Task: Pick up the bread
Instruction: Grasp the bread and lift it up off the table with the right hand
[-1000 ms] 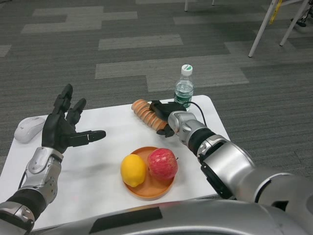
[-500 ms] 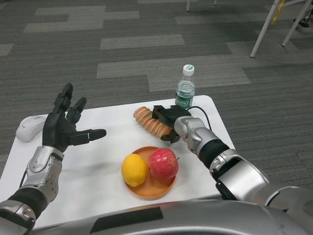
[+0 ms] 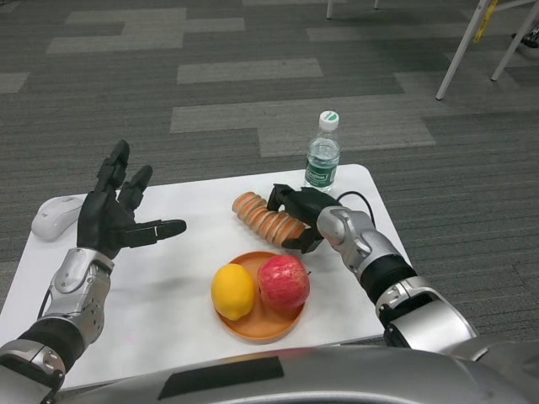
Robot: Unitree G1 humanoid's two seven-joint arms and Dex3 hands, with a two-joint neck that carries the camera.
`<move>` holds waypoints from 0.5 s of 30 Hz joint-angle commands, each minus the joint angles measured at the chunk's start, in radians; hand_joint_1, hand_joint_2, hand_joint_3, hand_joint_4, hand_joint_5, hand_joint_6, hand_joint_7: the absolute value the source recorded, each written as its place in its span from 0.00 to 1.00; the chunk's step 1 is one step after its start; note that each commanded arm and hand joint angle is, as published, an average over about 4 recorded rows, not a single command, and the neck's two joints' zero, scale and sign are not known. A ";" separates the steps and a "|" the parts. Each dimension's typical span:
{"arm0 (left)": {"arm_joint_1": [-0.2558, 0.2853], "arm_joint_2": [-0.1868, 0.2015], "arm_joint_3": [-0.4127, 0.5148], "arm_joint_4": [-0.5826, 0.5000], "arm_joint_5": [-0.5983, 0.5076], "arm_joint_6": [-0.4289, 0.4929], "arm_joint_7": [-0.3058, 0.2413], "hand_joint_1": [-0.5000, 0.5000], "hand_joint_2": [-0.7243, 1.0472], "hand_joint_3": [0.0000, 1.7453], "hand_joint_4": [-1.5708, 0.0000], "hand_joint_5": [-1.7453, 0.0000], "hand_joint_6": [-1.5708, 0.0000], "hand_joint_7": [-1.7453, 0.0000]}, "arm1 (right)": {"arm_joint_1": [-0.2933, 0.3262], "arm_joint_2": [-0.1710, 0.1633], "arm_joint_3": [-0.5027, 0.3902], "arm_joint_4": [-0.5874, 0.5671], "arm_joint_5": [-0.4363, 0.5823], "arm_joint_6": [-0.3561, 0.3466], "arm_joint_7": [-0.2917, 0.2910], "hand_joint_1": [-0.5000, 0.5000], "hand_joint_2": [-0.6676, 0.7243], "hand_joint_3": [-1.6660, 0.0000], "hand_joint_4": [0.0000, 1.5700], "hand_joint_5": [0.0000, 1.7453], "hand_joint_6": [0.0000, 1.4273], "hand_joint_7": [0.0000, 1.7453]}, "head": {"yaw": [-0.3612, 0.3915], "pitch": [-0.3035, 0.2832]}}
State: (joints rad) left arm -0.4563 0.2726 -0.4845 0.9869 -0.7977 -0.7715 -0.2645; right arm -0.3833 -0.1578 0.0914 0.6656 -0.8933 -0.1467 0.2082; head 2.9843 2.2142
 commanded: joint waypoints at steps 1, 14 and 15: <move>-0.005 -0.003 0.006 0.011 -0.005 -0.004 -0.001 1.00 0.70 0.03 1.00 0.76 1.00 1.00 | 0.028 0.006 -0.020 -0.045 0.067 -0.008 0.008 0.17 0.05 0.48 0.00 0.61 0.06 0.88 | 0.005 0.000; -0.020 -0.003 0.004 0.019 -0.006 -0.003 -0.001 1.00 0.69 0.04 1.00 0.76 1.00 1.00 | 0.080 0.018 -0.082 -0.184 0.250 -0.017 0.008 0.16 0.05 0.48 0.00 0.61 0.06 0.88 | 0.032 0.005; -0.021 -0.003 0.004 0.019 -0.006 -0.003 -0.001 1.00 0.69 0.03 1.00 0.76 1.00 1.00 | 0.084 0.020 -0.089 -0.194 0.263 -0.019 0.009 0.16 0.03 0.48 0.00 0.61 0.06 0.88 | 0.034 0.005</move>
State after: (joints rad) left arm -0.4617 0.2710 -0.4839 1.0019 -0.7986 -0.7716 -0.2644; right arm -0.3163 -0.1410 0.0234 0.4990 -0.6556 -0.1504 0.2171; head 3.0159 2.2190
